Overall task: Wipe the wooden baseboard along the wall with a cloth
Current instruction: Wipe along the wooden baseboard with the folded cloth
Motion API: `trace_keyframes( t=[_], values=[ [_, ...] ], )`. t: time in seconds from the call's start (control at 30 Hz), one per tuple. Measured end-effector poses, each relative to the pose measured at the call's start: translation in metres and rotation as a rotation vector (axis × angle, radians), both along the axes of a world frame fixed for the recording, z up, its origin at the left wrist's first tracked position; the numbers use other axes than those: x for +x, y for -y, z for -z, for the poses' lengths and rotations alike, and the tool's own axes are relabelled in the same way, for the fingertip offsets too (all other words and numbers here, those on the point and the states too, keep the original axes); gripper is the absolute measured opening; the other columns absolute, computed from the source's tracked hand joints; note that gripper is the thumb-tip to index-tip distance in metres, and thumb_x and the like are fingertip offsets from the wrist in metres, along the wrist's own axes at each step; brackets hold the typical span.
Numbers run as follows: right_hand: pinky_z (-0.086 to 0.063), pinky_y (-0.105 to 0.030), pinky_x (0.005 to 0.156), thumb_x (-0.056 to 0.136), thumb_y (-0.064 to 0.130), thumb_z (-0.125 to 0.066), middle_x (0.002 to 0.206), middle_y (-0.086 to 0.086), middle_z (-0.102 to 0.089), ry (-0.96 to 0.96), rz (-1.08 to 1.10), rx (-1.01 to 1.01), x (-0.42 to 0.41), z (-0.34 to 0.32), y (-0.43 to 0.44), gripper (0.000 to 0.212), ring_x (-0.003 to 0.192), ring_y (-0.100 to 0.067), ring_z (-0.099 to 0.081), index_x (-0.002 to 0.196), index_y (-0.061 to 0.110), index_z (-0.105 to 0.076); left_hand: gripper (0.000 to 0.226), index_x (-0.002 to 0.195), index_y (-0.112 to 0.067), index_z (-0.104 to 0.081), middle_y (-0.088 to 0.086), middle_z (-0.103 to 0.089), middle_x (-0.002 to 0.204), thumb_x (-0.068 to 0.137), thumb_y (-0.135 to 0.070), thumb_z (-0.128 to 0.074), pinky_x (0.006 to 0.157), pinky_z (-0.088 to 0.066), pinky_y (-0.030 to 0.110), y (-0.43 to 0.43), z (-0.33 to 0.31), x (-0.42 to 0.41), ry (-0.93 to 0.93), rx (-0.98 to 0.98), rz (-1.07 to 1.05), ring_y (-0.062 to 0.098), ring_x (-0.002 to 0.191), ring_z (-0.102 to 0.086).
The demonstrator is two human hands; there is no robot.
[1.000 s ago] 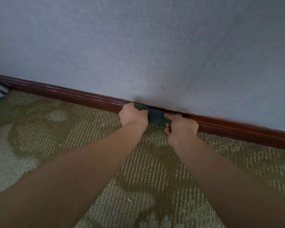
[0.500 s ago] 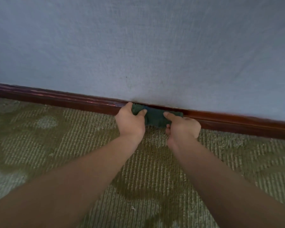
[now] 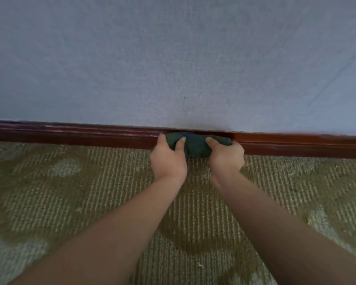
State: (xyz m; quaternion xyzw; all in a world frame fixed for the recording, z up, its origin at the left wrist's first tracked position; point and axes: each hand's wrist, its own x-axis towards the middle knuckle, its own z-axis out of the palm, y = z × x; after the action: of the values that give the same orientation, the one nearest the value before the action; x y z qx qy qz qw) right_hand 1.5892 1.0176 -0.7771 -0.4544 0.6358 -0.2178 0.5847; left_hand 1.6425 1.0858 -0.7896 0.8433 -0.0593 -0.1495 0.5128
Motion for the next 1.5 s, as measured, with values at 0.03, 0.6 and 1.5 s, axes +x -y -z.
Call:
trace_keyframes(
  t=[0.03,0.6,1.5],
  values=[
    [-0.052,-0.034,0.065,0.086,0.026,-0.065,0.099,-0.012,-0.062,-0.014,-0.039,0.008,0.000,0.001,-0.003,0.029,0.079,-0.025,-0.060,0.106,0.006,-0.056,0.019,0.095,-0.010,-0.055,0.014,-0.063,0.093,0.091,-0.028,-0.057,0.066,-0.057,0.045,0.000,-0.002,-0.001,-0.045,0.007,0.008,0.032,0.075,-0.065],
    [-0.048,-0.032,0.066,0.084,0.015,-0.066,0.092,-0.013,-0.062,-0.147,-0.188,-0.251,-0.014,0.000,-0.007,0.016,0.075,-0.022,-0.057,0.089,0.013,-0.052,0.017,0.100,-0.007,-0.056,0.013,-0.054,0.102,0.084,-0.008,-0.063,0.076,-0.035,0.019,-0.007,-0.009,-0.004,0.285,0.174,0.147,0.016,0.089,-0.047],
    [-0.043,-0.029,0.039,0.070,-0.004,-0.076,0.078,-0.019,-0.053,-0.255,-1.005,-1.459,-0.041,-0.002,0.025,0.021,0.058,-0.029,-0.053,0.077,-0.003,-0.057,0.020,0.090,0.007,-0.068,0.028,-0.064,0.098,0.070,0.009,-0.068,0.056,-0.053,0.035,-0.035,-0.006,0.057,1.317,0.217,1.049,0.031,0.091,-0.040]
  ],
)
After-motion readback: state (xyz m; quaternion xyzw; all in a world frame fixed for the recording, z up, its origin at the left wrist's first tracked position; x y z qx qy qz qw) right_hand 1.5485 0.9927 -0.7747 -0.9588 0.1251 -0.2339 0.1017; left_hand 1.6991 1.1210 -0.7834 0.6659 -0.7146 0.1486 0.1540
